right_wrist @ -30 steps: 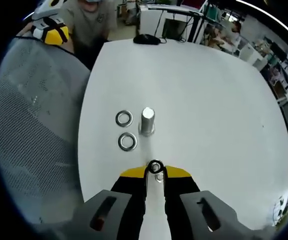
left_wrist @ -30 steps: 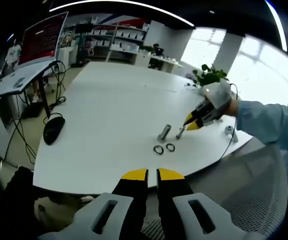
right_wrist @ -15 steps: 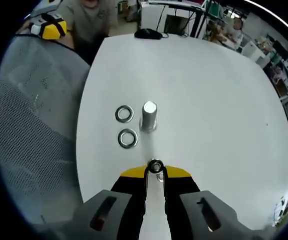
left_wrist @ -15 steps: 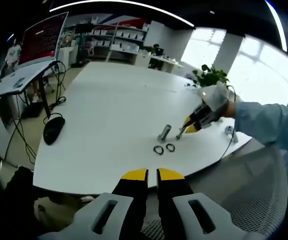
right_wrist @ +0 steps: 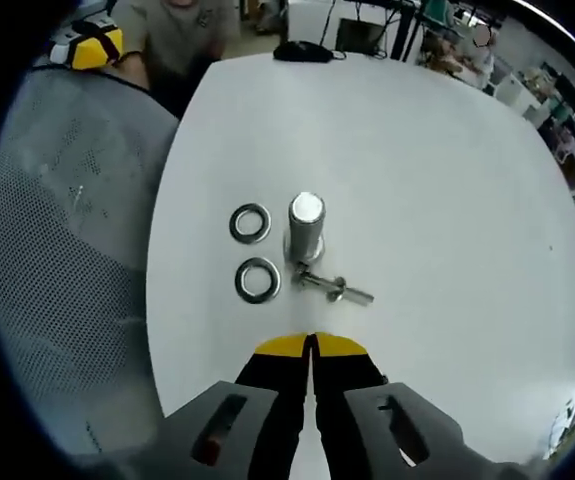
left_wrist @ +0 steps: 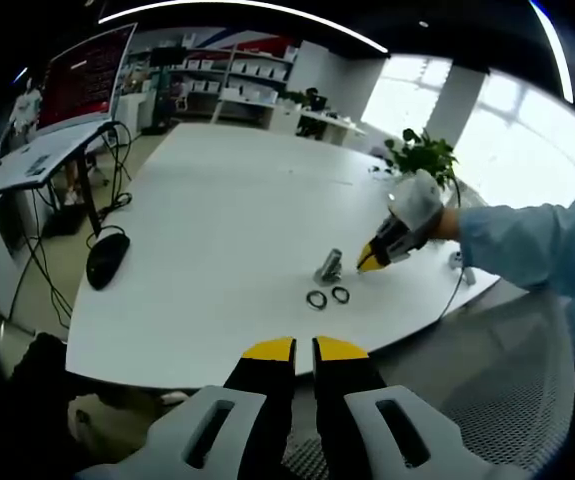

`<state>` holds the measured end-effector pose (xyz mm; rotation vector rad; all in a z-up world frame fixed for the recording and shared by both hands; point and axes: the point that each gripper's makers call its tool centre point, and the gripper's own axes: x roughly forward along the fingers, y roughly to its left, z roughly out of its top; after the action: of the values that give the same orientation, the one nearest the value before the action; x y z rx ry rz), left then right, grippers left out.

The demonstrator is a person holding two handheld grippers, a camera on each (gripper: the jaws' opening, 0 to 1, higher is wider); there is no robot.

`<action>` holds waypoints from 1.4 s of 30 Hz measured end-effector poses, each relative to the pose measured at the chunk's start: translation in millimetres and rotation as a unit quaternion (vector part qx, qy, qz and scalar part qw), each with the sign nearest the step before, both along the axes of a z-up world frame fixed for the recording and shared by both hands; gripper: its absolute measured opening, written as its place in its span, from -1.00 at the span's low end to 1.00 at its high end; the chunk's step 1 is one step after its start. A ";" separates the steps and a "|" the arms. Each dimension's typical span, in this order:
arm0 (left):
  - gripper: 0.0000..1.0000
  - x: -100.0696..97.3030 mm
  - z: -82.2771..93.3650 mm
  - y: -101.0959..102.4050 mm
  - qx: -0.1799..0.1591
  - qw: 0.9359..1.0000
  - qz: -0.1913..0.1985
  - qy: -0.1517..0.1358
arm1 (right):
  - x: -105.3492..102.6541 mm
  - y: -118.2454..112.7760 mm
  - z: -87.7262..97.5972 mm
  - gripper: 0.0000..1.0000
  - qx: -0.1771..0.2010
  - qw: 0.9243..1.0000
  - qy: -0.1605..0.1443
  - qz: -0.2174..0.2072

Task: Place the washer onto the threaded stud by aligning its center hole with the stud, sliding it down to the base, and recovering from edge contact or off-axis alignment until the washer reaches the visible bottom stop.

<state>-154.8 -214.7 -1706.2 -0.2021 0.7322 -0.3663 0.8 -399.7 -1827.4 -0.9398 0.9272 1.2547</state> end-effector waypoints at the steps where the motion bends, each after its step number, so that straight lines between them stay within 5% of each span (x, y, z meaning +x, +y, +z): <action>1: -0.92 -0.2 -0.2 0.0 0.000 1.000 0.000 0.001 | 1.6 1.3 0.0 -0.93 -0.001 1.000 0.000 0.000; 16: -0.92 -0.4 -1.4 0.2 0.002 1.000 -0.001 0.004 | 24.7 2.9 -11.4 -0.89 -0.020 0.999 -0.004 0.041; 23: -0.92 -0.6 -1.9 0.4 0.003 1.000 -0.002 0.005 | 30.8 8.1 -17.2 -0.77 -0.013 0.995 -0.025 0.094; 34: -0.92 -0.2 -1.9 0.6 0.004 1.000 0.000 0.005 | 38.6 16.0 -15.4 -0.60 -0.029 0.986 -0.046 0.155; 42: -0.92 0.0 -2.2 0.8 0.004 1.000 -0.001 0.006 | 34.2 21.5 -25.0 -0.60 -0.056 0.972 -0.048 0.223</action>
<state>-154.7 -213.9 -1708.3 -0.1956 0.7457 -0.3631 34.9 -378.2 -1852.4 -1.3392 0.7377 1.5279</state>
